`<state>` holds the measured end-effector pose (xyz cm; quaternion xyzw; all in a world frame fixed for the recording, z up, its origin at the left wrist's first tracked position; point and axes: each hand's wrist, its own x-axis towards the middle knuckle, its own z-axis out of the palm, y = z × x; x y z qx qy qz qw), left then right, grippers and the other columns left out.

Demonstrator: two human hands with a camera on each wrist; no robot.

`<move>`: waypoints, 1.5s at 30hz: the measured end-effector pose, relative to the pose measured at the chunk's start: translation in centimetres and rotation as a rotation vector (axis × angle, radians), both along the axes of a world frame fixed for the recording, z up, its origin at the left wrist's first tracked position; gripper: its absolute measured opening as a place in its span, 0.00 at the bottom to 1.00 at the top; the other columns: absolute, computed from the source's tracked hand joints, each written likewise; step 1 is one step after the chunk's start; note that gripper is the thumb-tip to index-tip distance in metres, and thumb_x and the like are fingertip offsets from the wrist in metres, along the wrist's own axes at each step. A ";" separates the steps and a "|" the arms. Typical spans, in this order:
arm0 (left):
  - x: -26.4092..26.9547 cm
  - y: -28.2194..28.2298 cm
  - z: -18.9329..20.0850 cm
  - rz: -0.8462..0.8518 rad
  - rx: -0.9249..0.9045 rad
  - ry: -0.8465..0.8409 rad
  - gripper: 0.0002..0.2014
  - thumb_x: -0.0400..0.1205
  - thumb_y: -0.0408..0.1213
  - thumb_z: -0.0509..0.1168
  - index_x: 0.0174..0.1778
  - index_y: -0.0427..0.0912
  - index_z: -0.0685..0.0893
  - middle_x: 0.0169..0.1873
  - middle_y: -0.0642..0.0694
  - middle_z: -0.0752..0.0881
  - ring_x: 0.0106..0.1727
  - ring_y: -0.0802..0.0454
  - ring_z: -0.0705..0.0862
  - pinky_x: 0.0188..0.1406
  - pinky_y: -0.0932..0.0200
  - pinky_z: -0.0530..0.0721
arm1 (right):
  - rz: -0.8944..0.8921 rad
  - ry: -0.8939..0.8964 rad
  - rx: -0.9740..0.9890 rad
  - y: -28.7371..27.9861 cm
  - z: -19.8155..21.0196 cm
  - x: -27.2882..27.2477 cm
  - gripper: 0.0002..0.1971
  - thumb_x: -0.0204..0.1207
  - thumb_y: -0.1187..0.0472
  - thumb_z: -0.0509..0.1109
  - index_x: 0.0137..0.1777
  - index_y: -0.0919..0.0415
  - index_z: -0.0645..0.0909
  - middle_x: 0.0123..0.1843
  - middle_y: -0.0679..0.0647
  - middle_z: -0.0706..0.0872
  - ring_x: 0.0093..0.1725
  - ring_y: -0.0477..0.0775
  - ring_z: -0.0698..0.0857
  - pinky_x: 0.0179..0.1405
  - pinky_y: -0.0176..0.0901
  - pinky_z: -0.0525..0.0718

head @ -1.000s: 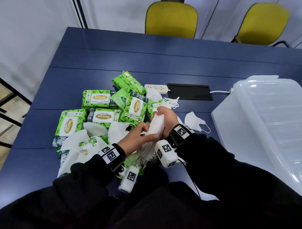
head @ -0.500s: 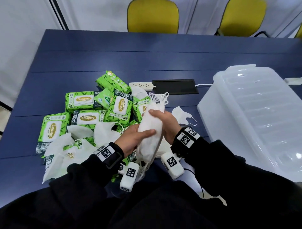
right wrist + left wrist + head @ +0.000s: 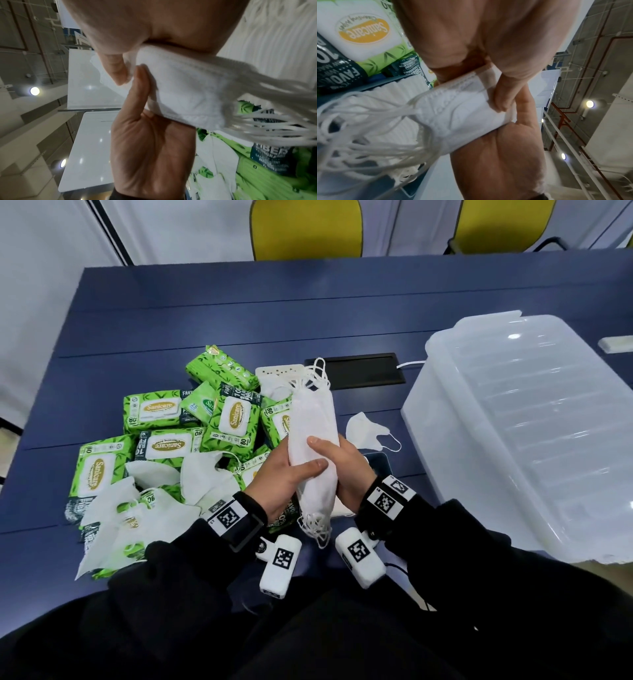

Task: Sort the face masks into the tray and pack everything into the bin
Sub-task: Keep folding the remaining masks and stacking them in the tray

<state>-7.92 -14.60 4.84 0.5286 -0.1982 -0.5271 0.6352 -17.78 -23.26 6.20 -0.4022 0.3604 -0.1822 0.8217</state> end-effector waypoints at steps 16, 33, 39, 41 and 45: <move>2.4 -0.7 -0.3 0.561 0.039 0.310 0.24 0.85 0.24 0.67 0.78 0.32 0.77 0.70 0.36 0.85 0.63 0.42 0.88 0.60 0.46 0.90 | 0.039 0.211 0.084 -2.8 -1.7 -3.9 0.10 0.79 0.69 0.64 0.36 0.64 0.80 0.46 0.64 0.88 0.42 0.56 0.87 0.54 0.49 0.83; 1.2 -2.3 2.5 0.514 -0.014 0.119 0.25 0.83 0.22 0.68 0.78 0.30 0.76 0.70 0.32 0.84 0.66 0.38 0.87 0.68 0.39 0.85 | 0.334 0.132 -0.093 -4.4 0.0 -4.7 0.15 0.83 0.50 0.72 0.50 0.65 0.83 0.28 0.53 0.66 0.26 0.52 0.68 0.34 0.46 0.71; -0.1 -0.7 1.7 0.021 0.140 -0.466 0.33 0.76 0.21 0.76 0.77 0.39 0.75 0.67 0.44 0.88 0.69 0.46 0.86 0.73 0.42 0.82 | 0.407 0.234 -0.184 -5.8 0.2 -5.1 0.39 0.62 0.28 0.74 0.65 0.56 0.83 0.57 0.53 0.90 0.61 0.55 0.88 0.61 0.54 0.81; -0.4 -0.2 1.4 -0.156 0.187 -0.568 0.35 0.77 0.24 0.77 0.79 0.44 0.73 0.70 0.50 0.86 0.70 0.54 0.85 0.75 0.46 0.80 | 0.312 0.089 -0.130 -6.2 0.7 -4.7 0.28 0.69 0.39 0.78 0.62 0.59 0.85 0.54 0.55 0.91 0.56 0.56 0.89 0.60 0.56 0.85; -0.8 0.5 1.3 -0.380 0.243 -0.688 0.38 0.77 0.33 0.79 0.82 0.51 0.70 0.72 0.60 0.83 0.71 0.65 0.82 0.75 0.55 0.77 | 0.266 -0.009 -0.134 -6.6 1.8 -4.5 0.09 0.76 0.60 0.78 0.52 0.63 0.87 0.46 0.57 0.92 0.45 0.56 0.90 0.45 0.48 0.90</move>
